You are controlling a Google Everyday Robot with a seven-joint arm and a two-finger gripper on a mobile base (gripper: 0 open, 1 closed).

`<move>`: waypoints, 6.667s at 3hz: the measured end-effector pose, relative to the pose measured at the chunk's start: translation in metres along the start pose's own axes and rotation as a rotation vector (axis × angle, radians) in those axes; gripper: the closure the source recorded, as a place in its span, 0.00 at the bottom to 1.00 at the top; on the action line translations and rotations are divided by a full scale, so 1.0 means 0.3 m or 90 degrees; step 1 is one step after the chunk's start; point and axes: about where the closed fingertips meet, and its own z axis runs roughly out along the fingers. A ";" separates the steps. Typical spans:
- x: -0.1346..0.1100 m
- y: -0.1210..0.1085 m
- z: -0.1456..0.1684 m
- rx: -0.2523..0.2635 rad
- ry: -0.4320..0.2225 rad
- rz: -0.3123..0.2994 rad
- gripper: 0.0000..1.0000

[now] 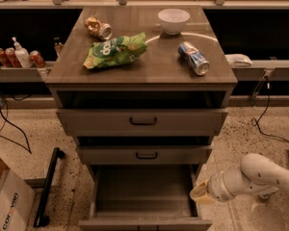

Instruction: Close bottom drawer

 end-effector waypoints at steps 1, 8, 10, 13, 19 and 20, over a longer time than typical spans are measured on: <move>0.014 -0.007 0.026 0.000 0.004 0.005 1.00; 0.446 -0.007 0.514 -0.082 -0.051 0.118 1.00; 0.514 -0.004 0.553 -0.089 -0.065 0.157 1.00; 0.508 0.002 0.553 -0.091 -0.066 0.157 0.59; 0.484 -0.021 0.570 -0.077 -0.076 0.141 0.40; 0.453 -0.078 0.594 -0.067 -0.086 0.120 0.64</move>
Offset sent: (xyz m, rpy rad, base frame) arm 0.0038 0.0029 -0.0483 -0.0398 0.0578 -0.0361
